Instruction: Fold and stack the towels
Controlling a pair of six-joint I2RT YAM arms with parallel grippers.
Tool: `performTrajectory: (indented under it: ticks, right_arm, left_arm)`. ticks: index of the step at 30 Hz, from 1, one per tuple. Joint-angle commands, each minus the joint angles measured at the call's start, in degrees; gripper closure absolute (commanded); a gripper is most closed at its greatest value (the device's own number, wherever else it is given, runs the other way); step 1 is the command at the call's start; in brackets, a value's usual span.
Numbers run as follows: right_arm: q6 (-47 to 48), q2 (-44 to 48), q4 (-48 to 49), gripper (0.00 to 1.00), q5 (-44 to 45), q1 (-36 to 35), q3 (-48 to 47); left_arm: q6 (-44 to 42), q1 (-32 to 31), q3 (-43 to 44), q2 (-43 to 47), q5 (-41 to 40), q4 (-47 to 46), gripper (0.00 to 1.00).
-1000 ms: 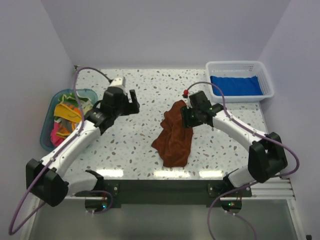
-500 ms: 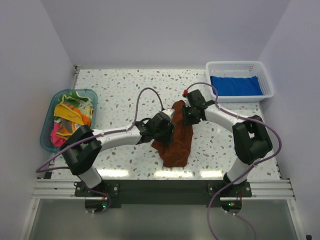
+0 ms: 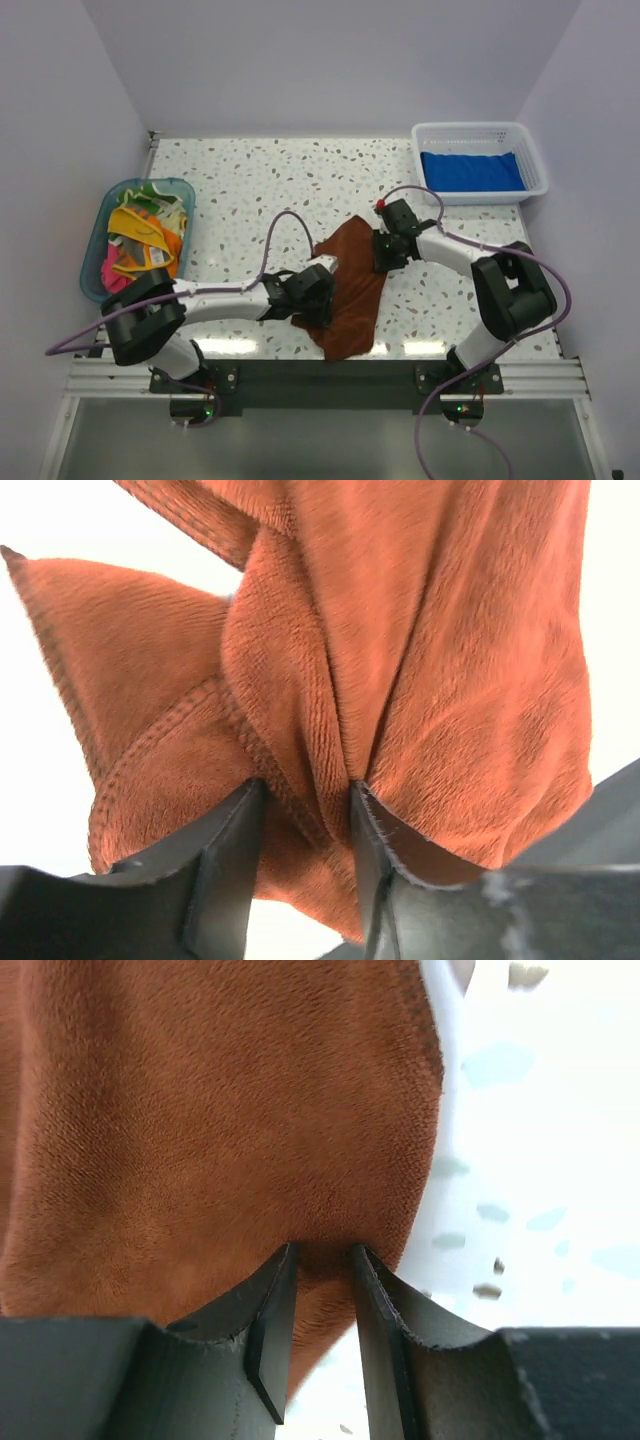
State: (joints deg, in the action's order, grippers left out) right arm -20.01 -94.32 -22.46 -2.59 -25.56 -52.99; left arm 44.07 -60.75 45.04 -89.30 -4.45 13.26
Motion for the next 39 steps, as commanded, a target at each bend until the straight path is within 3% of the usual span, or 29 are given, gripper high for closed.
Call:
performTrajectory:
  ticks: [1, 7, 10, 14, 20, 25, 39]
  right_arm:
    - [-0.3, 3.4, -1.8, 0.66, 0.1, 0.1, 2.5]
    - [5.4, 6.5, -6.8, 0.62, -0.4, 0.0, -4.8]
    - [10.0, 5.5, -8.7, 0.55, -0.7, 0.0, -10.4]
    - [16.5, 0.9, -11.3, 0.46, -1.5, 0.0, -17.0]
    - [26.4, -9.0, -13.7, 0.44, -2.9, 0.0, -26.4]
    - [32.5, -16.4, -16.6, 0.44, -4.1, 0.1, -34.2]
    - [37.7, -27.0, -19.6, 0.49, -10.6, 0.1, -42.6]
  left_arm:
    - [6.4, -2.4, -5.7, 7.0, 0.3, 11.0, 0.54]
    - [7.2, -3.5, -0.6, 17.1, -6.7, 18.1, 0.33]
    - [4.5, 0.1, 2.5, 17.7, -9.5, 19.5, 0.30]
    - [-0.9, 9.9, 2.5, 16.5, -8.6, 15.2, 0.28]
    - [-7.5, 15.7, 5.7, 8.7, -7.5, 10.8, 0.33]
    - [-9.9, 17.2, 7.4, 4.4, -6.0, 8.6, 0.38]
    - [-10.4, 17.7, 7.4, -0.7, -5.4, 5.7, 0.46]
